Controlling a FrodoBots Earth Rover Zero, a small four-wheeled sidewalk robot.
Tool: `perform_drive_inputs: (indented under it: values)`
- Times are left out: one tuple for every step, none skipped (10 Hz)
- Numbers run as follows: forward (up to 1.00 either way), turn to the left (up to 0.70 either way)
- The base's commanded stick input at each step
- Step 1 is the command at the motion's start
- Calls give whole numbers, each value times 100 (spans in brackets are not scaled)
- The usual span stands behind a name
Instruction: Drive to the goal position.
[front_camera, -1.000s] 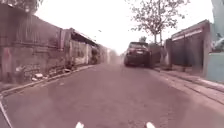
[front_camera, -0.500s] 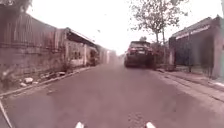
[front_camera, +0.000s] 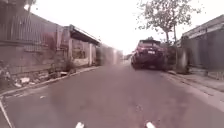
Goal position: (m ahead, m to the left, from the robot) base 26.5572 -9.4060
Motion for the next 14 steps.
perform_drive_inputs:
  values:
    - [100,0]
    - [100,0]
    - [100,-2]
    - [100,-38]
    - [100,-40]
    - [100,-40]
    - [100,0]
    - [100,0]
    - [100,0]
    - [100,0]
    - [100,0]
    - [100,-39]
    - [100,-33]
    - [100,-6]
